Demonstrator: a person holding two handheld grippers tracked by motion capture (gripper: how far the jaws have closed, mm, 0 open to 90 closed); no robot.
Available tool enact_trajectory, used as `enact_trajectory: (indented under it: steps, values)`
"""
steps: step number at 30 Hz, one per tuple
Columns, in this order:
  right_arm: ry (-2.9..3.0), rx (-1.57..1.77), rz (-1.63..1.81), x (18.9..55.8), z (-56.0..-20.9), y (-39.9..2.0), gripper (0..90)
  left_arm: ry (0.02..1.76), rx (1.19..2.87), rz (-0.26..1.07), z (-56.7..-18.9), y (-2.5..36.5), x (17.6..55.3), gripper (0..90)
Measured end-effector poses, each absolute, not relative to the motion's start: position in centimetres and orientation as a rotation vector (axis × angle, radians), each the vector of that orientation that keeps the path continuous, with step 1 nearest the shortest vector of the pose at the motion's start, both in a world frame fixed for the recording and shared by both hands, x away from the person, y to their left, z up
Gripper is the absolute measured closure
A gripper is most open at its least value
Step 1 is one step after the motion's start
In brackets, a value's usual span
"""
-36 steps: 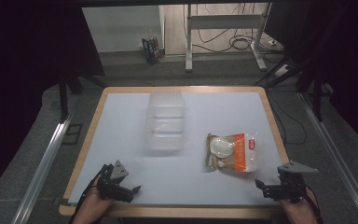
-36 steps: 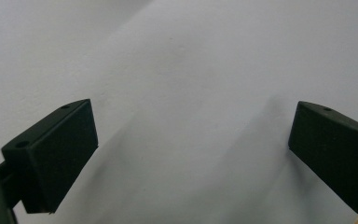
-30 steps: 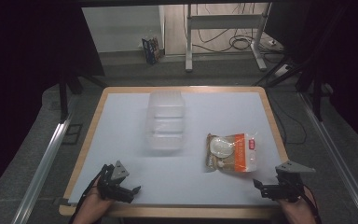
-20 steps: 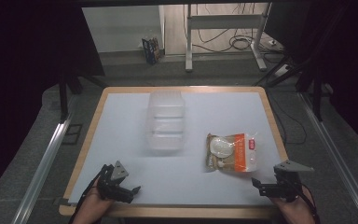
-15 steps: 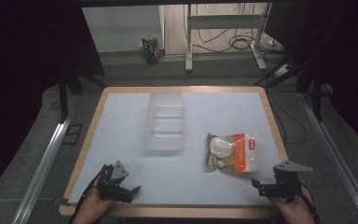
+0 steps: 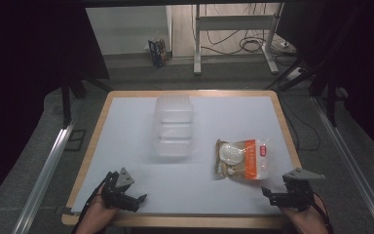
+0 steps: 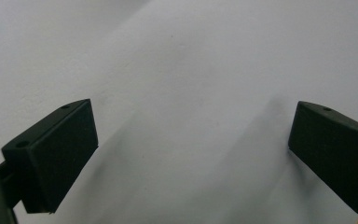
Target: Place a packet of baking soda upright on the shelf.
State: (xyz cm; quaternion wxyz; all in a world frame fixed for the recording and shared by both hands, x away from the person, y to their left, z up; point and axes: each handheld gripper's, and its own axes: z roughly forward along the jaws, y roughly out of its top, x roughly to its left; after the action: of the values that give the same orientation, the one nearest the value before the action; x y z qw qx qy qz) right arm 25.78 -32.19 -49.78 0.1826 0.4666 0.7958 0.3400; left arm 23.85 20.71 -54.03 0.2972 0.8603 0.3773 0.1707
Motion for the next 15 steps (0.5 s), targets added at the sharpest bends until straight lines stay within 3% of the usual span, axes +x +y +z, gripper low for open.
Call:
enact_trajectory:
  steps: [15]
  values:
    - [2.249, 1.294, 1.013, 26.08, -48.77, -31.55, 21.4, 1.000, 2.285, 0.460, -54.01, 20.68, 23.83, 1.4]
